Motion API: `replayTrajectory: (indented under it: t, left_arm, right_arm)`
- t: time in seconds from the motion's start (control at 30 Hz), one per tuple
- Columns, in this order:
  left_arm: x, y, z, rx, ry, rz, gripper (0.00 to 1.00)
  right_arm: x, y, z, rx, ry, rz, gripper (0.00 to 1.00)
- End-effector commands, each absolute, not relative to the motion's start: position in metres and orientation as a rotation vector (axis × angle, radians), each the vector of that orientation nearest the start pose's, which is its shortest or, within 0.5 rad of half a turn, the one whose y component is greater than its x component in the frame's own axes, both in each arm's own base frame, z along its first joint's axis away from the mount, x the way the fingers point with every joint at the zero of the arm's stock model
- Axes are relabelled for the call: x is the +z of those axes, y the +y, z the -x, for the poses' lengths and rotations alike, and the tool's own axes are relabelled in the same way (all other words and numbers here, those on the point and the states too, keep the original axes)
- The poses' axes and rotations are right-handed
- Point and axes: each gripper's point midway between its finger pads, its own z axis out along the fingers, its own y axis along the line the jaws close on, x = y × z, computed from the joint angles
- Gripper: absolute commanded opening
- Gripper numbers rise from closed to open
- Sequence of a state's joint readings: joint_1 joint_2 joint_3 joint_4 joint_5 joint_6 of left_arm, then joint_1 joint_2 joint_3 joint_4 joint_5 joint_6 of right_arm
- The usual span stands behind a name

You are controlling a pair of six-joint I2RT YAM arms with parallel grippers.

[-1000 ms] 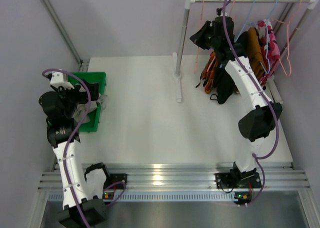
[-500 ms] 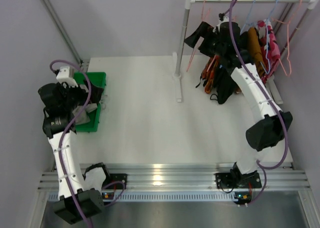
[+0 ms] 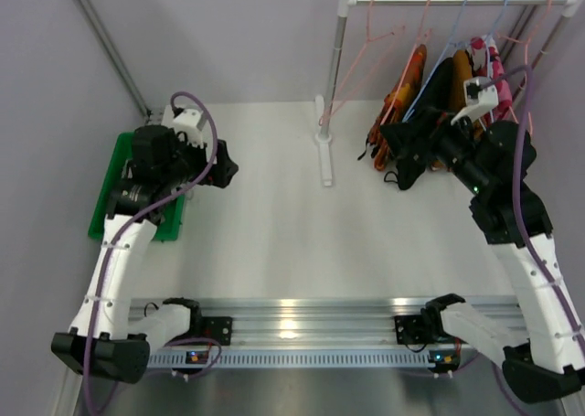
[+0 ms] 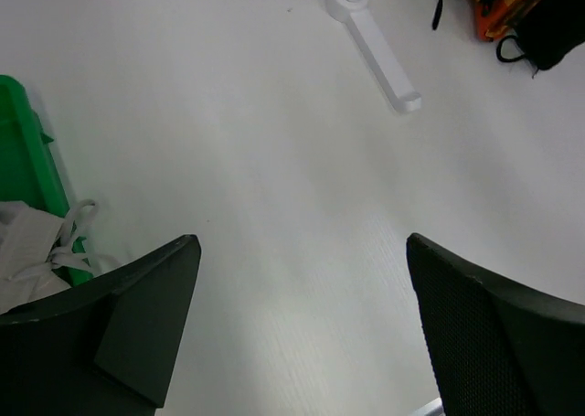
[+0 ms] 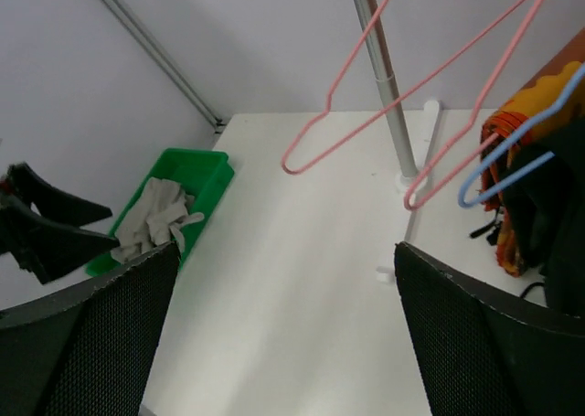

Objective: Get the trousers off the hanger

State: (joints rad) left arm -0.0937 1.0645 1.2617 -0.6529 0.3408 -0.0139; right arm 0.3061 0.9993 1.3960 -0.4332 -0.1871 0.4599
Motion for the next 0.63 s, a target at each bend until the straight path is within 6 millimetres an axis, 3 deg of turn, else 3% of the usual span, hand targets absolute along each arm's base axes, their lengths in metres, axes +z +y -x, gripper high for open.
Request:
replayTrajectory:
  t: [0.0, 0.03, 0.1, 0.13, 0.23, 0.4, 0.6]
  left_arm:
    - [0.324, -0.086, -0.316, -0.262, 1.986, -0.285, 0.99]
    - [0.326, -0.091, -0.315, -0.286, 1.978, -0.304, 0.99]
    - [0.327, -0.088, -0.317, -0.266, 1.978, -0.289, 0.99]
    - [0.327, -0.082, -0.318, -0.233, 1.983, -0.267, 0.99]
    - [0.329, -0.073, -0.311, -0.188, 1.962, -0.249, 0.99]
    - [0.336, -0.055, -0.304, -0.110, 1.930, -0.203, 0.99]
    - [0.346, -0.035, -0.301, -0.027, 1.903, -0.114, 0.99]
  right_arm:
    - [0.403, 0.125, -0.281, 0.556, 1.677, 0.140, 0.99]
    - [0.410, 0.115, -0.268, 0.509, 1.627, 0.156, 0.99]
    - [0.395, 0.101, -0.262, 0.400, 1.617, 0.202, 1.00]
    - [0.401, 0.091, -0.250, 0.357, 1.575, 0.205, 0.99]
    - [0.395, 0.076, -0.236, 0.279, 1.552, 0.234, 0.99]
    - [0.386, 0.076, -0.234, 0.279, 1.569, 0.249, 0.99]
    - [0.388, 0.084, -0.242, 0.314, 1.567, 0.270, 1.00]
